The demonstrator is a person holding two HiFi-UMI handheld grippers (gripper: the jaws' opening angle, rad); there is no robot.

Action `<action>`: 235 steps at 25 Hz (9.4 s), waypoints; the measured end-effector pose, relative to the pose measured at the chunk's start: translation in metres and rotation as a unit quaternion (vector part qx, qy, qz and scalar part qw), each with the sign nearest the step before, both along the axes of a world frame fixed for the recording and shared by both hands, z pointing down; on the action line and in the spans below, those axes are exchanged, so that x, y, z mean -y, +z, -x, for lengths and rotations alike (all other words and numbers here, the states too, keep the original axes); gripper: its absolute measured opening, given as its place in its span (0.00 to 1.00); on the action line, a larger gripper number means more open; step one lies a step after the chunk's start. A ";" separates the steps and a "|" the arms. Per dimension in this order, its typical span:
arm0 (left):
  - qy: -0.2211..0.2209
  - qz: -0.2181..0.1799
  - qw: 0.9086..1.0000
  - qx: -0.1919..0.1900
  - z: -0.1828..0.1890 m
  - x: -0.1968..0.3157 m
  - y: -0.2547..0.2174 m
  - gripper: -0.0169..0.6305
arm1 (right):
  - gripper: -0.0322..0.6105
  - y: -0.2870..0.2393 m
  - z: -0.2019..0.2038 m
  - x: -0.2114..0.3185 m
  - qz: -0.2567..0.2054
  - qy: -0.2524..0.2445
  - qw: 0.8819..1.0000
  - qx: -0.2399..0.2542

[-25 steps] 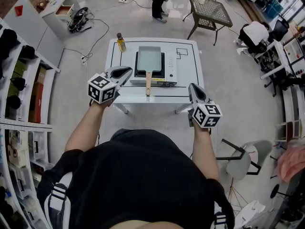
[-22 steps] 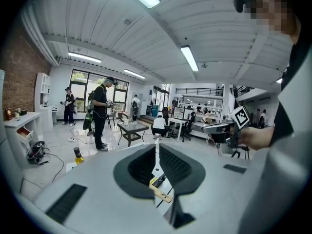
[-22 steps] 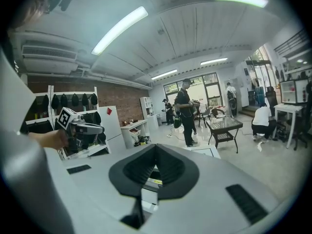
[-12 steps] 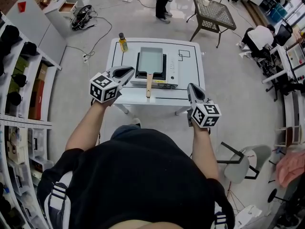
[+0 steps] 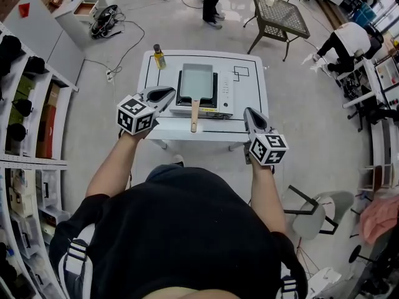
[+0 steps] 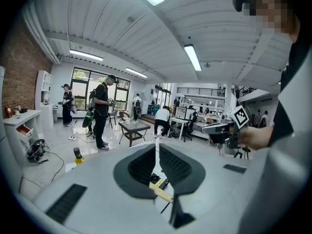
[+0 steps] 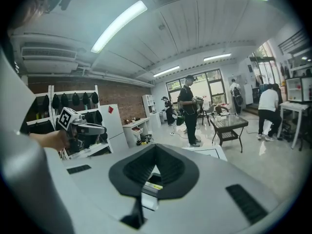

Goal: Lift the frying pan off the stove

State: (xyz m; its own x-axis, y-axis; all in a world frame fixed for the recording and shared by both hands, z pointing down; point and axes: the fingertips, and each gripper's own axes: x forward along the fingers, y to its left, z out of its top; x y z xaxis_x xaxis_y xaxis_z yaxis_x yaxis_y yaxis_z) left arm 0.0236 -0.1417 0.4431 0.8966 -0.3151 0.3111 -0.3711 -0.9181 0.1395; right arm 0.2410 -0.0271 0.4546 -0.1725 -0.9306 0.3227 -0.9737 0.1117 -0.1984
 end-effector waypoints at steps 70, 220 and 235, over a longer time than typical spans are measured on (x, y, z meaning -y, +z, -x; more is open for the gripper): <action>-0.068 0.024 0.997 -0.009 0.003 0.126 0.007 0.07 | 0.06 0.009 0.008 0.171 0.022 -0.092 0.995 0.012; 0.103 0.561 0.820 -0.055 -0.095 -0.053 0.255 0.24 | 0.29 0.260 0.162 0.137 0.340 -0.264 0.711 0.556; 0.115 0.565 0.814 -0.070 -0.097 -0.053 0.242 0.23 | 0.27 0.253 0.161 0.138 0.343 -0.243 0.694 0.584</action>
State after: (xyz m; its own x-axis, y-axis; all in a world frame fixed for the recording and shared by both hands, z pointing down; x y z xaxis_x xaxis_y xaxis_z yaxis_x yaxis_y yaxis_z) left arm 0.1204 -0.0888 0.6850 0.9428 0.2830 0.1763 -0.1158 -0.2180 0.9690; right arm 0.0800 -0.1654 0.7074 -0.9294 -0.3673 0.0359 0.0171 -0.1400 -0.9900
